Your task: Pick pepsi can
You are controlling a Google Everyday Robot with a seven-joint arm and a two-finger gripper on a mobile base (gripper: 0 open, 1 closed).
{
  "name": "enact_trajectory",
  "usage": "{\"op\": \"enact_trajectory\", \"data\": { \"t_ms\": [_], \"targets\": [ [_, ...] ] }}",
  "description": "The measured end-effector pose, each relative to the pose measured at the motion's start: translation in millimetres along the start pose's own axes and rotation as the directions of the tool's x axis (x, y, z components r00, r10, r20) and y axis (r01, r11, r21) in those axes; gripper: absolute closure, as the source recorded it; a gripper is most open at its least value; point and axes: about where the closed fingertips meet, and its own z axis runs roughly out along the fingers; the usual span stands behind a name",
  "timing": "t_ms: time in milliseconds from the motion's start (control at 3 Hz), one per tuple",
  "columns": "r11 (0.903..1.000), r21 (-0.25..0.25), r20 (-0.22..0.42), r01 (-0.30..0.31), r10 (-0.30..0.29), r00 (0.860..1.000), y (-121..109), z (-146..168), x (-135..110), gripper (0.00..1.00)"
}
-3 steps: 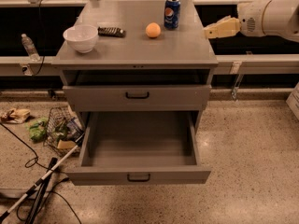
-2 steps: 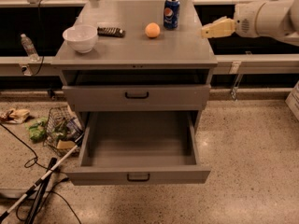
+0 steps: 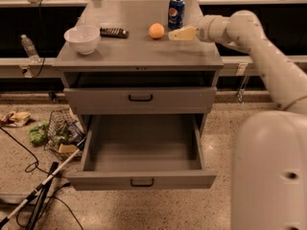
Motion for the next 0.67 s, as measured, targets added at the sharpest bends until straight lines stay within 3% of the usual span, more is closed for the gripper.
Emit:
{"op": "enact_trajectory", "data": {
  "t_ms": [333, 667],
  "targets": [
    [0.9978, 0.011, 0.049, -0.065, 0.065, 0.997, -1, 61, 5, 0.00],
    [0.9928, 0.085, 0.156, -0.084, 0.070, 0.985, -23, 76, -33, 0.00]
  ]
}}
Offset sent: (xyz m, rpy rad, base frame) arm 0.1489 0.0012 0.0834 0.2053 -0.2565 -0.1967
